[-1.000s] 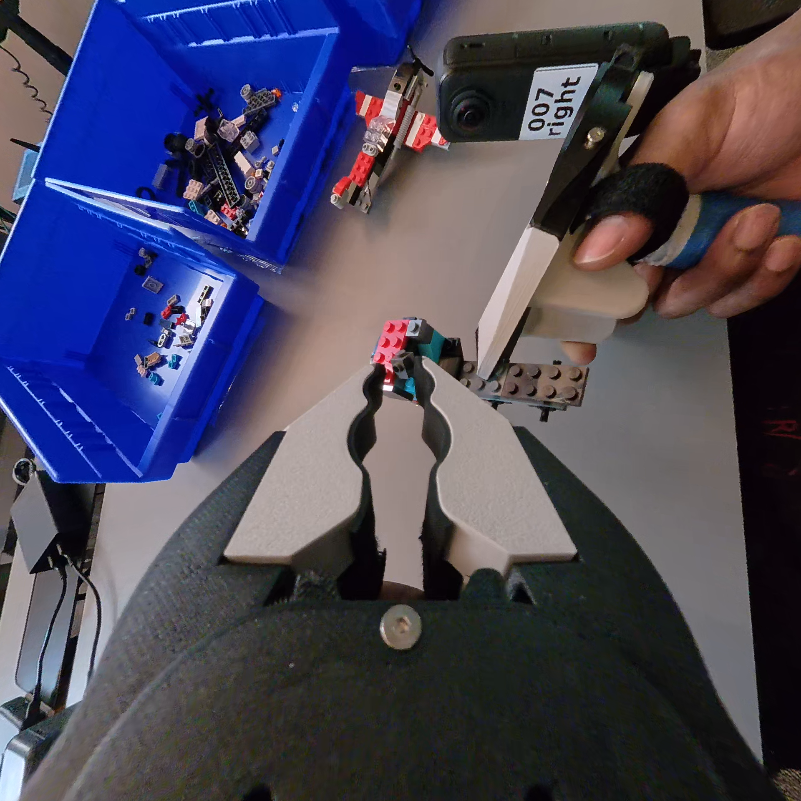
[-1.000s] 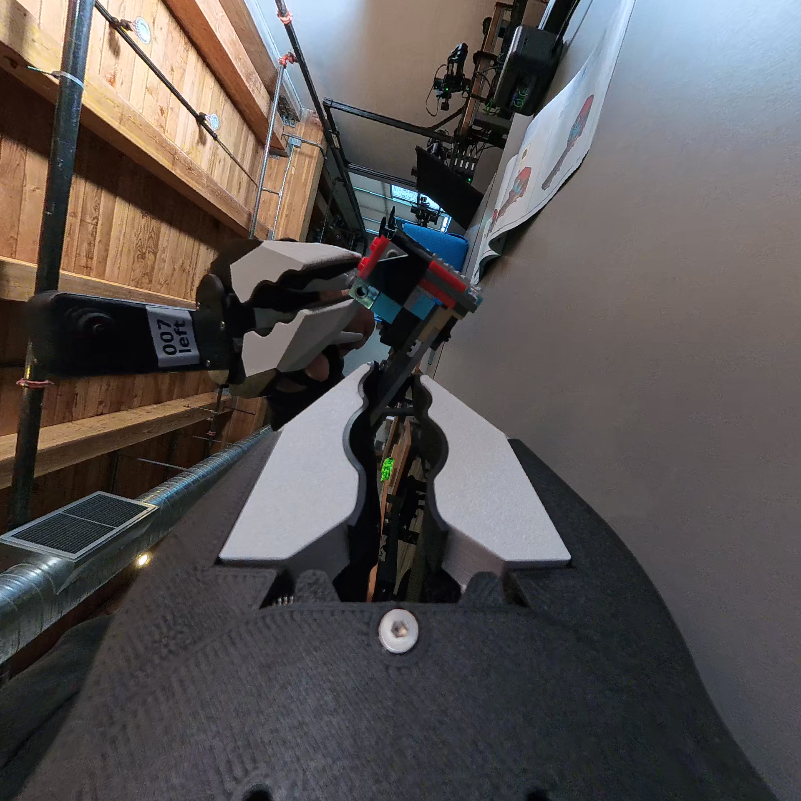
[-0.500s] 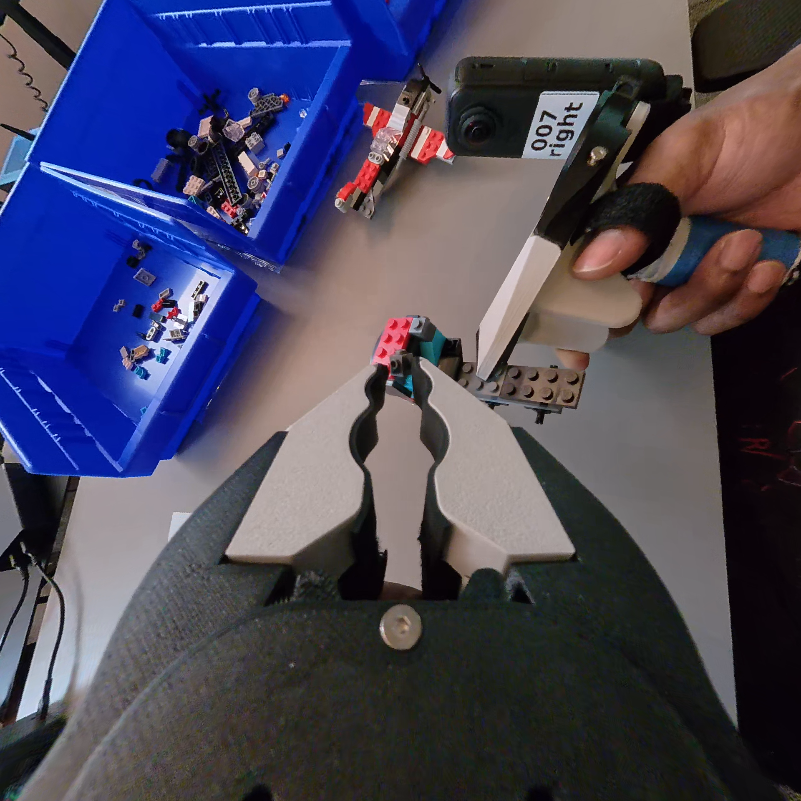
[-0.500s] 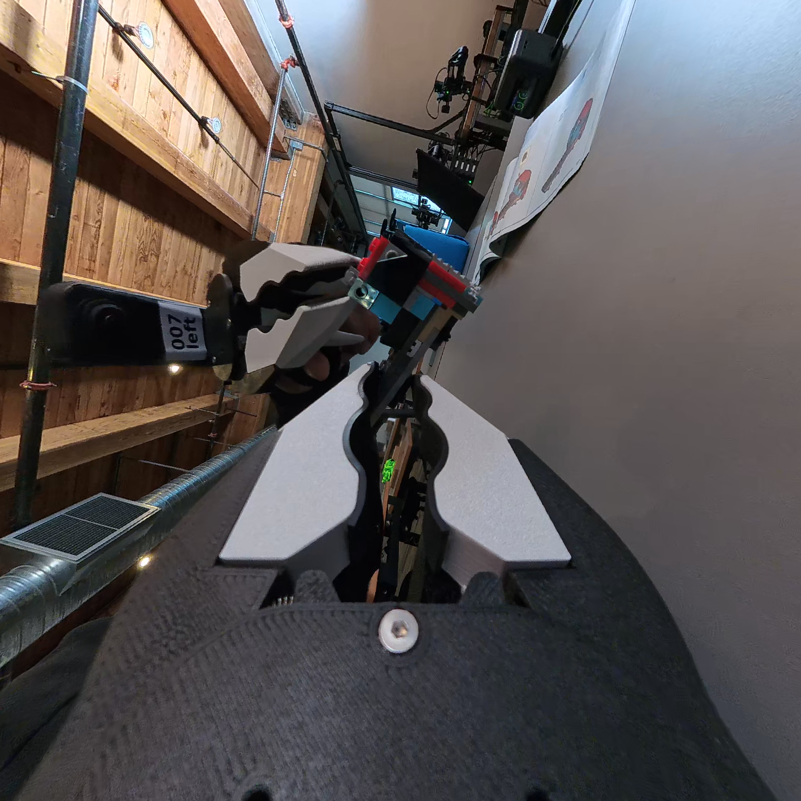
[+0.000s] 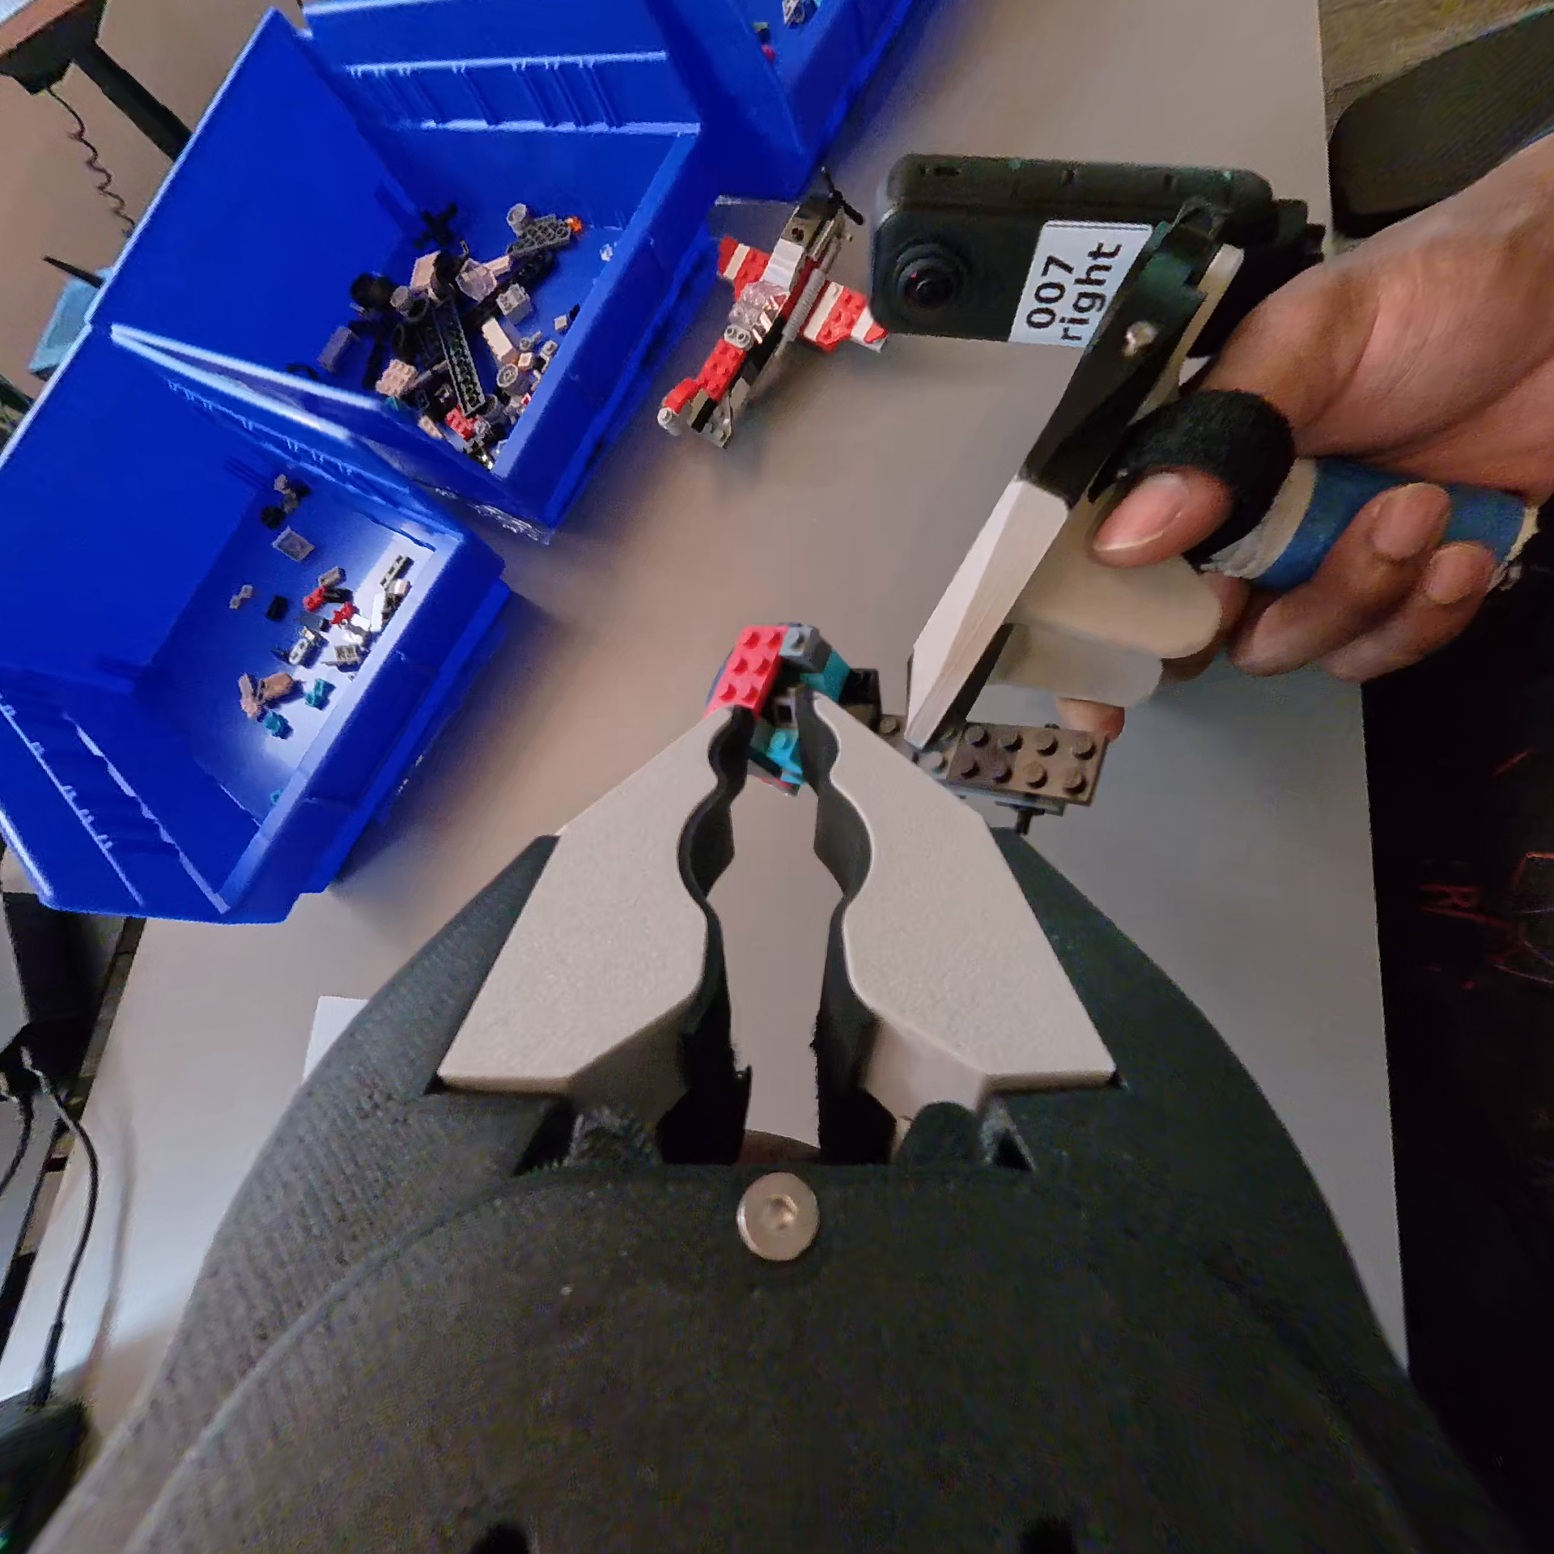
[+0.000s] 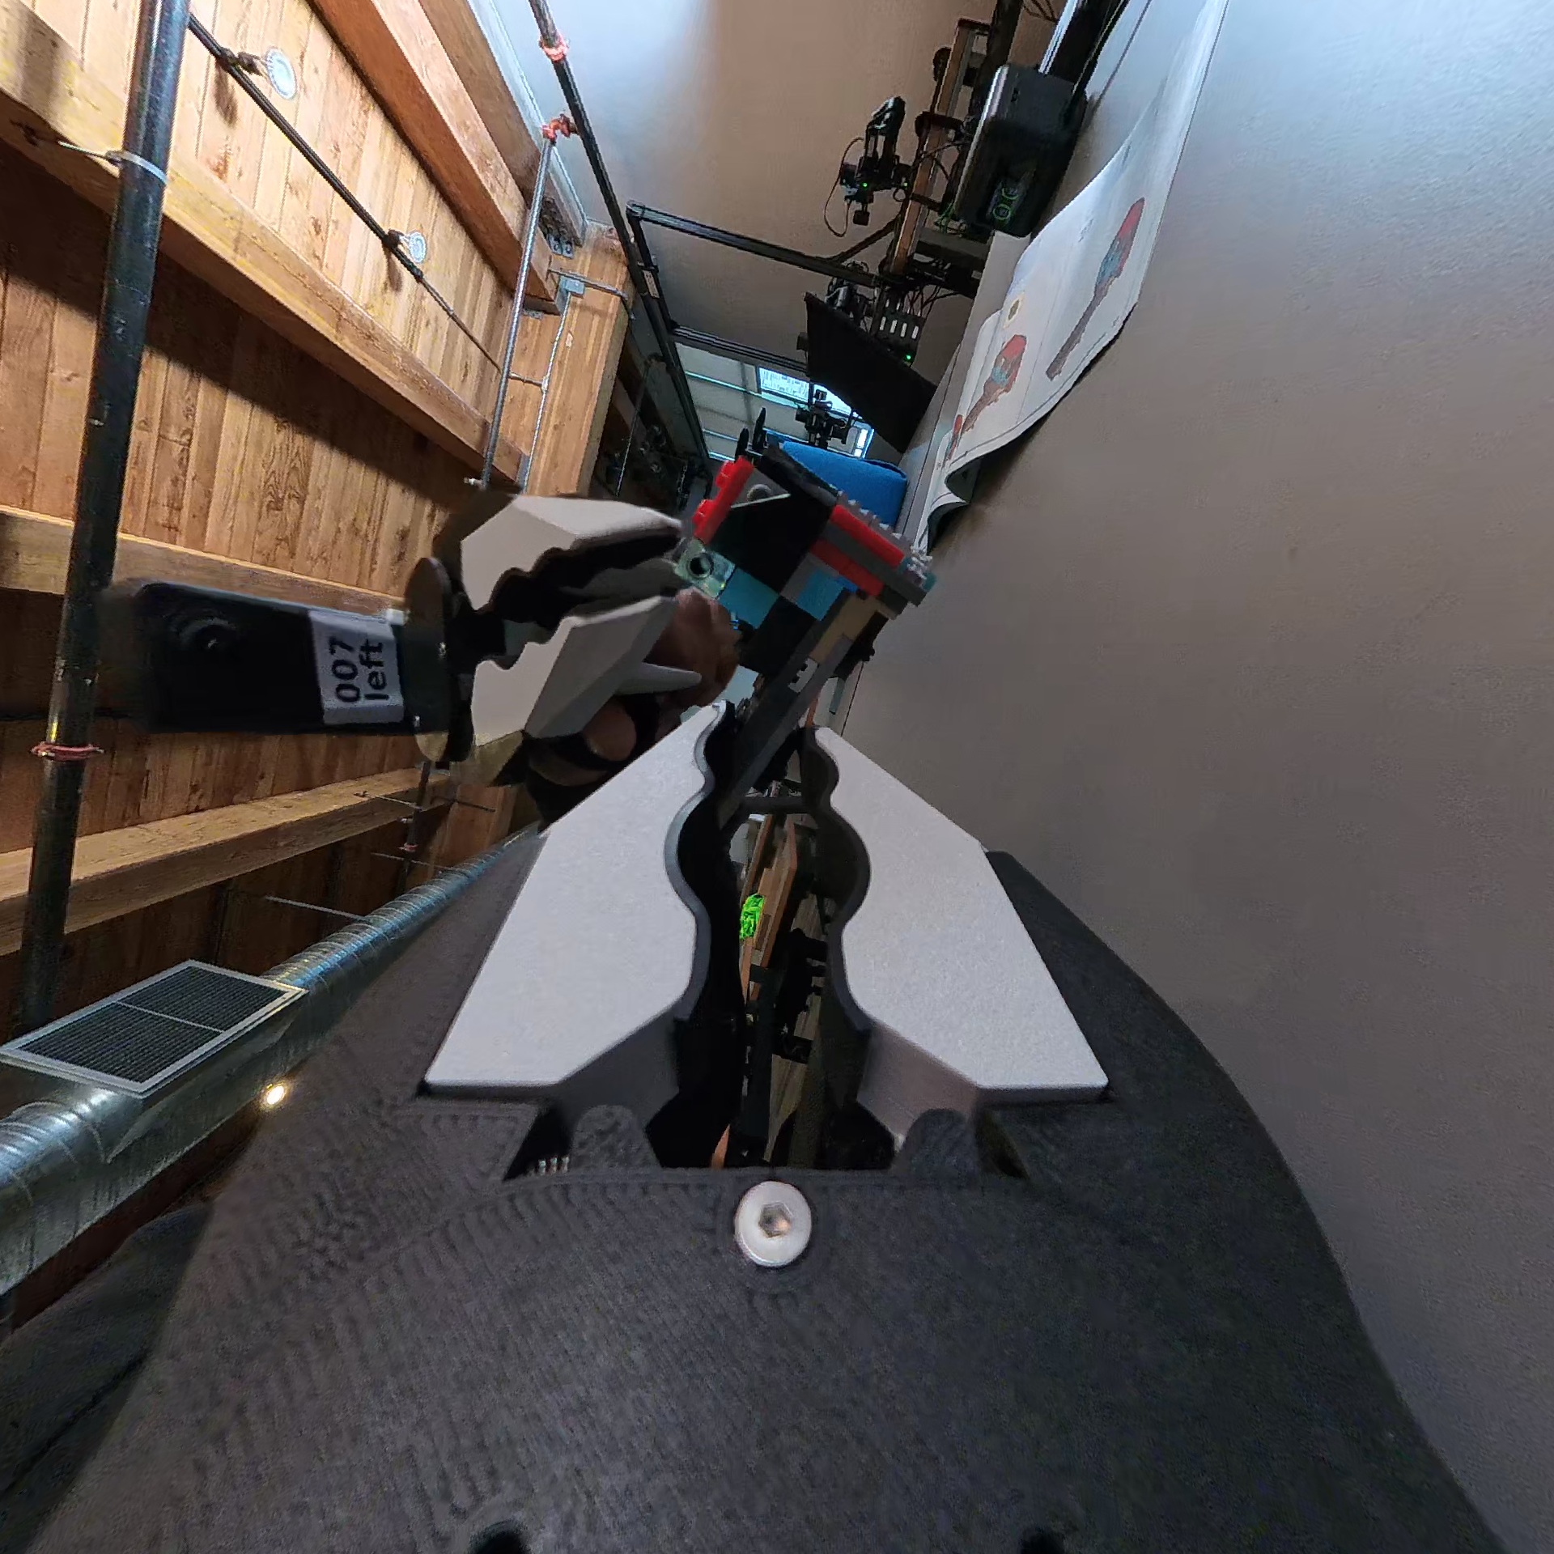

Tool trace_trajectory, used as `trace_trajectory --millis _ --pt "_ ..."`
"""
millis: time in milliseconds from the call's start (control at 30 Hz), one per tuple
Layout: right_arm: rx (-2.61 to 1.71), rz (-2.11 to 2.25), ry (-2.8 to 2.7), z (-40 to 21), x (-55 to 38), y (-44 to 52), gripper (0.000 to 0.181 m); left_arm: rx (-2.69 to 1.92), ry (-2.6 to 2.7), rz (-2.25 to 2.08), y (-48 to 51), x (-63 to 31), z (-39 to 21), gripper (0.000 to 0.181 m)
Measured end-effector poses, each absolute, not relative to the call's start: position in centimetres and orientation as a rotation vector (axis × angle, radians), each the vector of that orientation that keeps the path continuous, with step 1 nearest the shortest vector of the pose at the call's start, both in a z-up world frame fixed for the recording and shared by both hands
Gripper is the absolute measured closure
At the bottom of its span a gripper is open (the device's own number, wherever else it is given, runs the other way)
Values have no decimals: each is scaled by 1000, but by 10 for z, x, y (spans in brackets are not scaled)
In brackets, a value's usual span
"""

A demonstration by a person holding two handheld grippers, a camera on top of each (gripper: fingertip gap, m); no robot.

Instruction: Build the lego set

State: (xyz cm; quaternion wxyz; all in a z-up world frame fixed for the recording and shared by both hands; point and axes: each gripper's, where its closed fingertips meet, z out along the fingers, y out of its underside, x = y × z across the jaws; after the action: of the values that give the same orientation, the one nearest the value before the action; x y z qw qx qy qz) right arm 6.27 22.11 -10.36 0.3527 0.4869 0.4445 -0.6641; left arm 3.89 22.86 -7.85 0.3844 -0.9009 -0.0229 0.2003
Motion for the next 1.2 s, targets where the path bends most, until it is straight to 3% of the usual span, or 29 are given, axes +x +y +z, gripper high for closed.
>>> trace_trajectory --millis 467,1200 --pt "1255 -1720 1154 -103 63 221 169 -2408 161 743 235 34 -85 162" --pt "1258 -1724 1148 -102 63 221 169 -2155 -211 533 229 32 -79 168"
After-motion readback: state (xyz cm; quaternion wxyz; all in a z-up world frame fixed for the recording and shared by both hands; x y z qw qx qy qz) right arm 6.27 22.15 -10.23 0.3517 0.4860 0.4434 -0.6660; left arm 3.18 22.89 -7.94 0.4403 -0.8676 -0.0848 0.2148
